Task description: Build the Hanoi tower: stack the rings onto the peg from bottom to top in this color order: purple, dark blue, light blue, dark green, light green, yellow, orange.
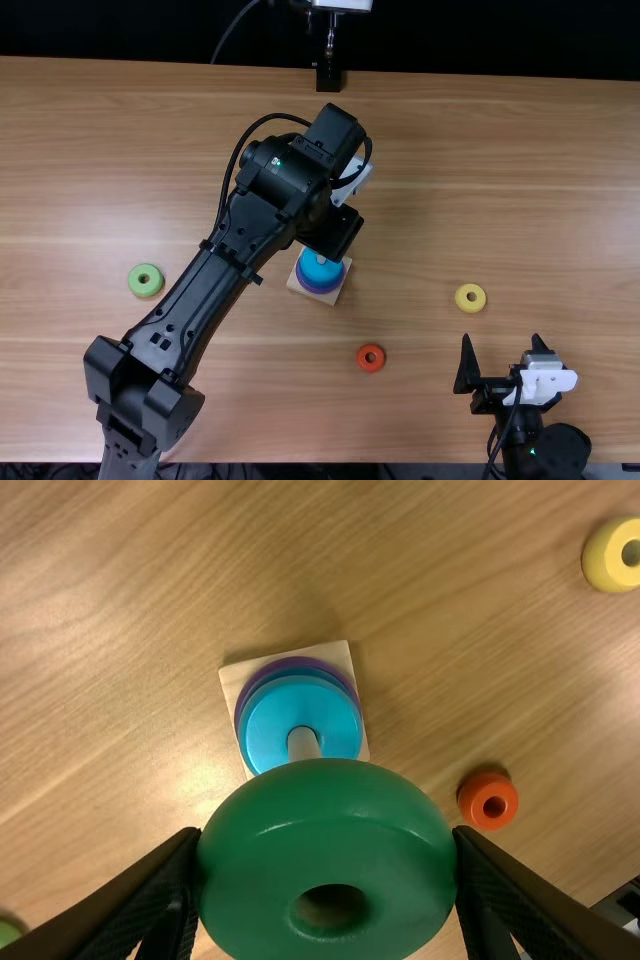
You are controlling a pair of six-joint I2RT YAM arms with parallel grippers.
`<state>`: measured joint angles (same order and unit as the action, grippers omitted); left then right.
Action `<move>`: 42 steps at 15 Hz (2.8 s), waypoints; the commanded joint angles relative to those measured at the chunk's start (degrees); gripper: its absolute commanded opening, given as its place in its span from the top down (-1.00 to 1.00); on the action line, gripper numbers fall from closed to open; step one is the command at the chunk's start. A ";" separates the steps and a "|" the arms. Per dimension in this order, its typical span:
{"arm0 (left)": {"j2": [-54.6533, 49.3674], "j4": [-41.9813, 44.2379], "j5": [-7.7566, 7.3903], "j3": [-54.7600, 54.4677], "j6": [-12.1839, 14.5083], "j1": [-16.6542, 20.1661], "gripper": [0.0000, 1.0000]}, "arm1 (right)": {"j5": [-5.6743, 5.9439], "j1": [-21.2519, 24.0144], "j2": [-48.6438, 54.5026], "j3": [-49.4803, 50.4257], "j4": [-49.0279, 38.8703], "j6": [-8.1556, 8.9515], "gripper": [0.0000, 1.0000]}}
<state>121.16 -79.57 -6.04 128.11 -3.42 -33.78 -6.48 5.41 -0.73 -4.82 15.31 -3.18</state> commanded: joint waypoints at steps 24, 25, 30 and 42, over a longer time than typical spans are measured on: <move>-13.23 10.49 -0.60 -3.31 0.26 6.01 -1.00 | -0.69 0.65 0.73 3.85 3.31 -0.51 -1.00; -16.49 12.18 -0.60 -6.21 0.26 8.20 -1.00 | -0.69 0.65 0.73 3.85 3.31 -0.41 -1.00; -31.69 19.14 -4.50 -25.90 -0.38 25.08 -1.00 | -0.69 0.65 0.73 3.85 3.31 -0.51 -1.00; -30.02 31.48 3.20 -58.07 0.05 33.25 -1.00 | -0.69 0.65 0.73 3.85 3.31 -0.41 -1.00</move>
<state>90.04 -48.07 -3.38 70.96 -3.36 -1.39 -6.50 5.41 -0.73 -4.82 15.31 -3.18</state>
